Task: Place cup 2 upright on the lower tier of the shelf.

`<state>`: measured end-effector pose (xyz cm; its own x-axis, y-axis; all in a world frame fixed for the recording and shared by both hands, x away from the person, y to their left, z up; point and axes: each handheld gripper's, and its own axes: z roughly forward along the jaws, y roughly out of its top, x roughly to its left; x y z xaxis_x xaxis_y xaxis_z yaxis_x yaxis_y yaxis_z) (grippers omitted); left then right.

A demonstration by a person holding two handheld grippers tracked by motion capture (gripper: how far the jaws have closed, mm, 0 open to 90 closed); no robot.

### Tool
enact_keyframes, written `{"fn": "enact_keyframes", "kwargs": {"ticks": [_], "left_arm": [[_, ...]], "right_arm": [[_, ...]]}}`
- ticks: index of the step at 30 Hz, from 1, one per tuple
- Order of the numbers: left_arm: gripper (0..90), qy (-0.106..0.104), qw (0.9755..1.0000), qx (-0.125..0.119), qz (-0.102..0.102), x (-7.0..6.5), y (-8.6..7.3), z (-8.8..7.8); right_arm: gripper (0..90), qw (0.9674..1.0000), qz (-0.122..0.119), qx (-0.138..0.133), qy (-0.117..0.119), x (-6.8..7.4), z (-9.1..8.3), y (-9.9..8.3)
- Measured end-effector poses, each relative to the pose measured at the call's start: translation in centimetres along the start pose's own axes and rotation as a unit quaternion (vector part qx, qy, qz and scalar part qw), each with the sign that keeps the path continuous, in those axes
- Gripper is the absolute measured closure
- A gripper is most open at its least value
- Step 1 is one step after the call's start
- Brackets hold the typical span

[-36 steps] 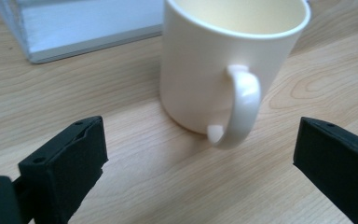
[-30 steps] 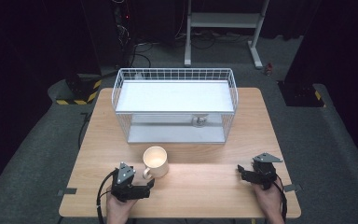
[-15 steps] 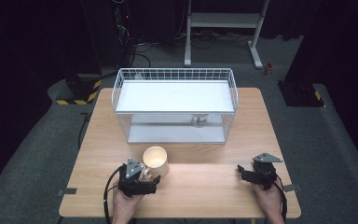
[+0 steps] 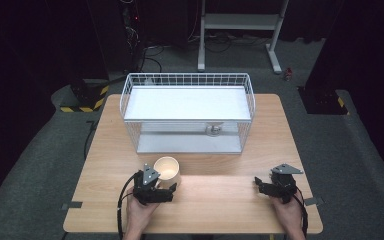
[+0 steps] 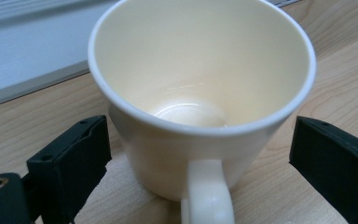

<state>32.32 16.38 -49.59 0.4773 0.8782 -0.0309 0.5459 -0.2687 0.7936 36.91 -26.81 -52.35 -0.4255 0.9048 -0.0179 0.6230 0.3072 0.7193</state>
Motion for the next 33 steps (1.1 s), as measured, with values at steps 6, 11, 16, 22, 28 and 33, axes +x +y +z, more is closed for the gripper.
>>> {"fn": "enact_keyframes", "kwargs": {"ticks": [6,11,16,22,28,33], "left_arm": [[5.9,0.001,1.0000,-0.001,0.001,-0.1,0.3,0.3],[7.9,0.008,1.0000,-0.006,-0.001,-0.1,0.6,0.3],[10.0,0.008,0.9999,-0.010,-0.007,0.0,0.6,0.4],[9.6,0.008,0.9998,-0.013,-0.013,0.0,0.5,0.6],[9.0,0.016,0.9997,-0.012,-0.010,-0.2,0.6,0.9],[8.8,0.018,0.9997,-0.014,-0.009,-0.2,0.7,1.1]], "right_arm": [[23.6,1.0000,-0.001,0.000,0.000,0.0,0.0,0.0],[23.6,1.0000,-0.001,0.000,0.000,0.0,0.0,0.0],[23.6,1.0000,-0.001,0.000,0.000,0.0,0.0,0.0],[23.6,1.0000,-0.001,0.000,0.000,0.0,0.0,0.0],[23.6,1.0000,0.001,0.000,0.000,0.0,0.0,0.0],[23.6,1.0000,0.000,0.000,0.000,0.0,0.0,0.0]]}}
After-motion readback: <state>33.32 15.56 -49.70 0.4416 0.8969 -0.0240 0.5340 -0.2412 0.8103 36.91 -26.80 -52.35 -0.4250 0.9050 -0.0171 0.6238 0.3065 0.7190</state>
